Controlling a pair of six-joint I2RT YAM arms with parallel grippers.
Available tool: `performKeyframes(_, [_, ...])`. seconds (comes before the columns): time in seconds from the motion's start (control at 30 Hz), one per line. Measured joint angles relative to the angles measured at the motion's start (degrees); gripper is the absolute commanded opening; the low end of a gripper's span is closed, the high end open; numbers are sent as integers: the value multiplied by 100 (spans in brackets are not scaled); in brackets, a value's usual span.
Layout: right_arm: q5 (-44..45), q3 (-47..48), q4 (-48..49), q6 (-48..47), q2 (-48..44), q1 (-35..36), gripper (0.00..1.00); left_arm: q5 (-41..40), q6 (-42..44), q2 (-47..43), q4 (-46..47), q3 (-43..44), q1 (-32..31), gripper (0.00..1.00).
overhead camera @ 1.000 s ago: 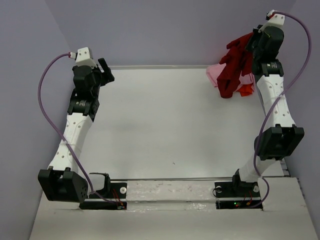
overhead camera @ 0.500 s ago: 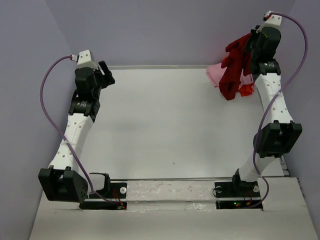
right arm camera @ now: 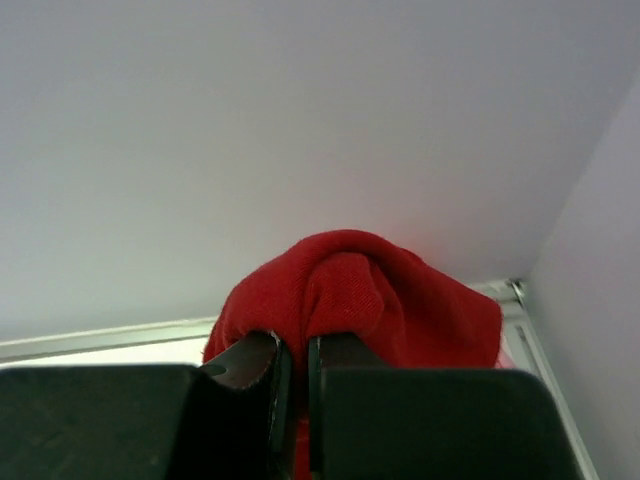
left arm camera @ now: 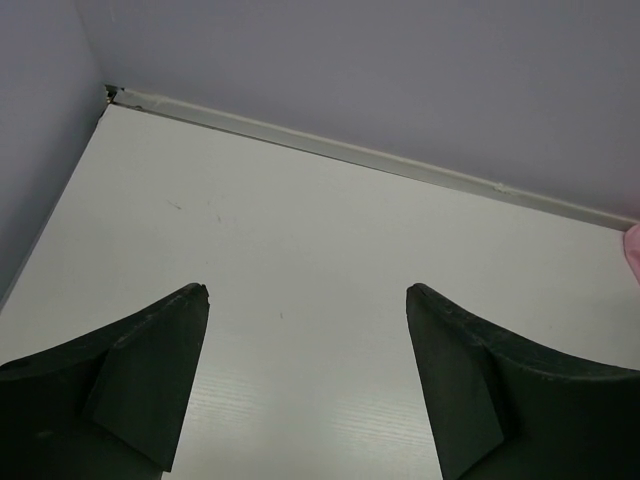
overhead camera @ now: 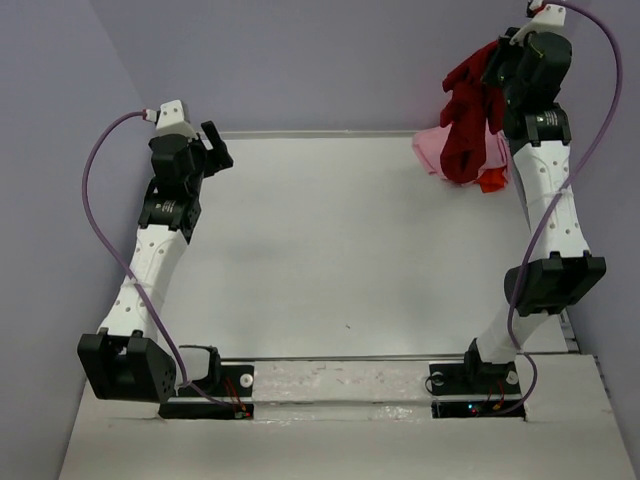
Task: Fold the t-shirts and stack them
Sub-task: Move the tshirt to the center of the board
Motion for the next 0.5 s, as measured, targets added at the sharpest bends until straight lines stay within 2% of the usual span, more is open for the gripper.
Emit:
performKeyframes(0.13, [-107,625,-173,-275,-79,769,0,-31,2,74,-9,31,0,97])
performKeyframes(0.27, [-472,649,-315,-282,-396,1759,0,-273,-74,118,-186,197,4,99])
performKeyframes(0.37, [-686,13,-339,-85,-914,2332,0,-466,-170,116,-350,402,63,99])
performKeyframes(0.5, [-925,-1045,-330,199,-1521,2640,0,-610,-286,90,-520,603,208,99])
